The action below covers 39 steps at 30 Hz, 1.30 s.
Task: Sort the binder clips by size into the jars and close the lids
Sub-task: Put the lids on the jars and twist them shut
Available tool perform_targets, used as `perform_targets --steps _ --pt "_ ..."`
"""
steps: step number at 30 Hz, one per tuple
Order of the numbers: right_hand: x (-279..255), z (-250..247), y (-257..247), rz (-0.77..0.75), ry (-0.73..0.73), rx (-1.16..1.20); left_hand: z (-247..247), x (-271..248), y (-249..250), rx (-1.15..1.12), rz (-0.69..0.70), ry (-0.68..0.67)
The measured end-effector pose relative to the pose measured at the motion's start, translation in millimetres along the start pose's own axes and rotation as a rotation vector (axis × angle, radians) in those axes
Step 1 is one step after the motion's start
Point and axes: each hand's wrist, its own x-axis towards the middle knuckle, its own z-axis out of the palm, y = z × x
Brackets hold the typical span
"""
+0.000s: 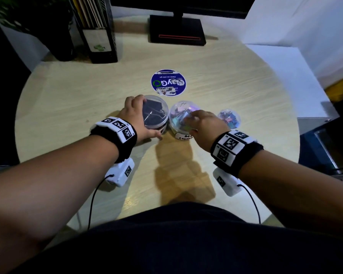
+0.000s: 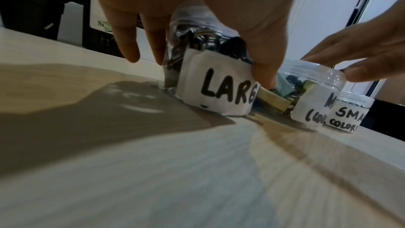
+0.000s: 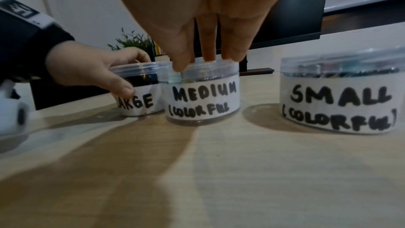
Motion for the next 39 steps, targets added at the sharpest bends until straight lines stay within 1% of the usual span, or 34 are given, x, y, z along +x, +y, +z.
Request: perform_targets --steps 6,8,11,13,14,16,18,20,22,25,31,39 --pt "9 -2 2 0.006 -0.031 -0.01 -5 0 -2 0.047 0.012 -0.032" --pt "9 -6 3 0.008 -0.023 0.036 -9 0 -2 0.085 0.01 -0.054" --pt "3 -19 22 0.067 0.055 0.162 -14 -3 3 0.289 0.029 -0.092" --pt "-3 -29 45 0.152 0.099 0.171 -15 -7 11 0.392 0.09 -0.107" --pt "-7 -34 57 0.204 0.086 0.152 -14 -9 16 0.418 0.137 -0.115" --pt "-16 -37 71 0.293 -0.012 0.077 -9 -13 27 0.45 0.227 -0.147" --pt "-23 -32 73 0.333 -0.099 0.045 -1 -12 36 0.483 0.284 -0.196" --pt "-28 -24 70 0.357 -0.103 0.079 8 -12 43 0.525 0.308 -0.257" --pt "-27 -18 66 0.346 -0.102 0.1 14 -13 45 0.564 0.31 -0.289" --pt "-18 -9 59 0.281 -0.14 0.08 16 -15 46 0.601 0.319 -0.283" --pt "4 -7 58 0.232 -0.201 0.017 12 -16 48 0.59 0.299 -0.288" --pt "0 8 60 0.236 -0.162 0.052 16 -16 47 0.595 0.295 -0.248"
